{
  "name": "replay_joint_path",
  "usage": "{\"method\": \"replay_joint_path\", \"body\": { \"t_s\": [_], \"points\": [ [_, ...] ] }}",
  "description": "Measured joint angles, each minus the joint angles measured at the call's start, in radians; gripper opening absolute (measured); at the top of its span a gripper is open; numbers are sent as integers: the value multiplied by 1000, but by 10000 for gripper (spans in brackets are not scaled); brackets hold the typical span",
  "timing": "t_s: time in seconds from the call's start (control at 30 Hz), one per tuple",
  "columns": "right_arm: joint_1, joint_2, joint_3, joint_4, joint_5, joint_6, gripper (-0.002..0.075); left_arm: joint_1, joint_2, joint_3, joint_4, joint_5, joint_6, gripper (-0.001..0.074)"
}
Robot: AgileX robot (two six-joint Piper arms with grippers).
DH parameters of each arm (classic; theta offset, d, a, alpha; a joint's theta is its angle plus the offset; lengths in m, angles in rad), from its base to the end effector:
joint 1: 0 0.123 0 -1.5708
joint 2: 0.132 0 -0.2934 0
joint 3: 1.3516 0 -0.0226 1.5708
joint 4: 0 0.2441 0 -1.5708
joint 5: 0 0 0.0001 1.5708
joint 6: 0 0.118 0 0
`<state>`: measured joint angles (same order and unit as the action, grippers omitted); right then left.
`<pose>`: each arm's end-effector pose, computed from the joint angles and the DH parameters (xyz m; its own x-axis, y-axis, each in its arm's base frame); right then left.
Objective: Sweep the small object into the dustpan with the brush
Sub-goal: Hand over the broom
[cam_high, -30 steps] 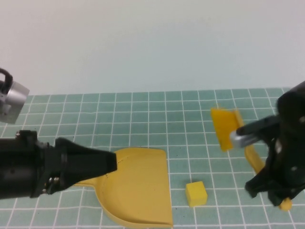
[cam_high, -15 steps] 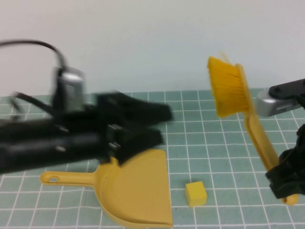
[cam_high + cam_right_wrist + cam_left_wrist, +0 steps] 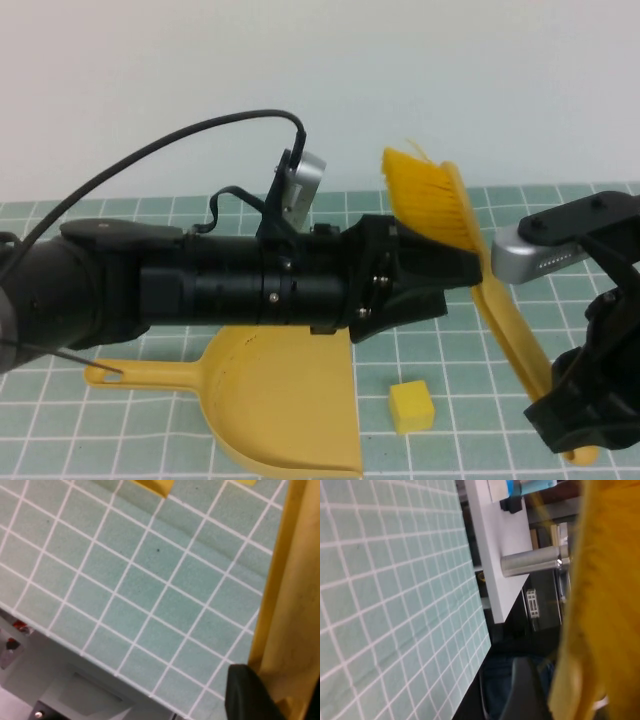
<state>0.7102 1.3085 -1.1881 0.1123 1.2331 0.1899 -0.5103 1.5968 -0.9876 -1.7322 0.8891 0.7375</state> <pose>0.1753 0.1672 0.3165 -0.8558 -0.4404 -0.2712 -0.4924 0.8544 0.1662 0.2531 -0.2454 0.2864 -0.9685 -0.1092 -0.2238 0.1936 0.2346 -0.9526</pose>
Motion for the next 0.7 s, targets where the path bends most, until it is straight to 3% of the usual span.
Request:
{"method": "replay_joint_path", "body": {
  "t_s": [0.7],
  "points": [
    [2,-69,0,-50,0,27,181,45,0,-140,-2,-99,72,502]
  ]
}}
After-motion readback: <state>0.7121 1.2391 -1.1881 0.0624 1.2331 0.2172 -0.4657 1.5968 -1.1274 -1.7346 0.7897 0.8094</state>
